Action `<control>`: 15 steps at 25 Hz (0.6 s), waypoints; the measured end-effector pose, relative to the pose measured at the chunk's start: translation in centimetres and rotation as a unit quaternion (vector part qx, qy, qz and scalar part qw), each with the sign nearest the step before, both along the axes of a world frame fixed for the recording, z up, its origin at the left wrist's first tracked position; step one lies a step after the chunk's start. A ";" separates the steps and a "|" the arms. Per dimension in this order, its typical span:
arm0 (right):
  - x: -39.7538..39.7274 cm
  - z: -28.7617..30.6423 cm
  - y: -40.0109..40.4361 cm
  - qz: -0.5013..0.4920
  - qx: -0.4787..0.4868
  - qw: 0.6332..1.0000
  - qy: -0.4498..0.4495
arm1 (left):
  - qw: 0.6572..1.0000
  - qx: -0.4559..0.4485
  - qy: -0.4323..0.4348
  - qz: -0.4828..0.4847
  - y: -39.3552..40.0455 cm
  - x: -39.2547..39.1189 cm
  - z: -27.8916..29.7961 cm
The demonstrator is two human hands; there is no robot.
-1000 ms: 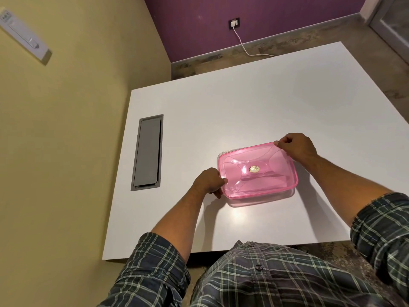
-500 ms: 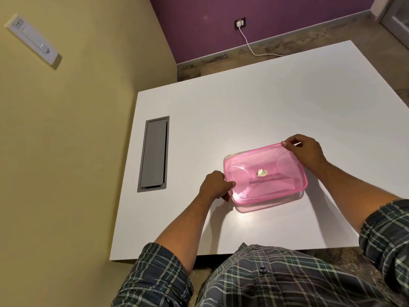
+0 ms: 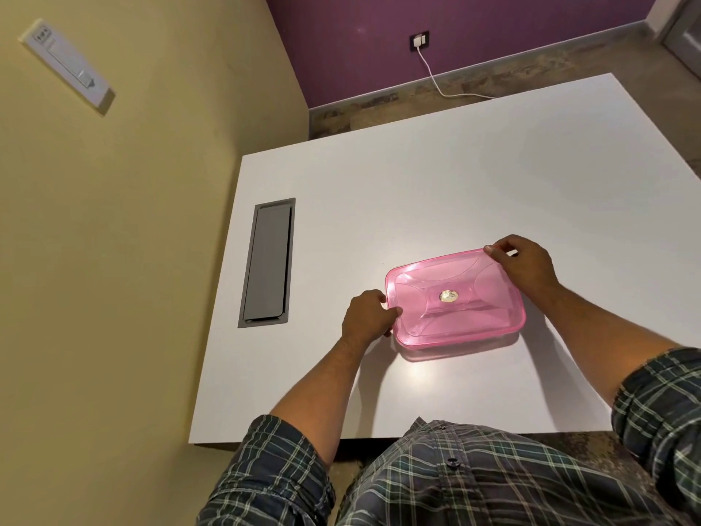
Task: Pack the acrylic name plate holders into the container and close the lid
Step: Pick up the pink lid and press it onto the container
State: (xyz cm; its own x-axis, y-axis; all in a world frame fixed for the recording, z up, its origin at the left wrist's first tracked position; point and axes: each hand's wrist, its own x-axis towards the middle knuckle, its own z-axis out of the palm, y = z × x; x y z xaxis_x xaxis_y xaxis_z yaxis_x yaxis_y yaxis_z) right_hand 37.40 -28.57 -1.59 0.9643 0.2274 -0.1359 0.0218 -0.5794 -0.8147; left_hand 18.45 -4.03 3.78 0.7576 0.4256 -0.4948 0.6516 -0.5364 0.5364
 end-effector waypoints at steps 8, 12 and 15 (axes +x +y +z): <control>0.4 0.1 0.3 -0.028 0.008 0.998 0.053 | 0.998 -0.007 -0.015 0.057 0.3 1.0 -0.9; 1.0 0.3 0.6 -0.026 -0.030 0.996 0.079 | 0.990 -0.070 -0.029 0.119 0.6 1.0 -1.6; 1.4 0.6 0.6 -0.028 -0.027 0.993 0.112 | 0.973 -0.135 -0.007 0.188 0.8 1.2 -1.9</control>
State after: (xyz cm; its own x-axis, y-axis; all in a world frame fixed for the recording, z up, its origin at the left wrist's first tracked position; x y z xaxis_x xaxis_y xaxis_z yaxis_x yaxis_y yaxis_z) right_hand 38.81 -27.95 -1.02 0.9197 0.1605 -0.3582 -0.1892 -0.6183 -0.7628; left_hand 19.63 -3.20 1.86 0.5809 0.5302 -0.6176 0.7663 -0.1003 0.6347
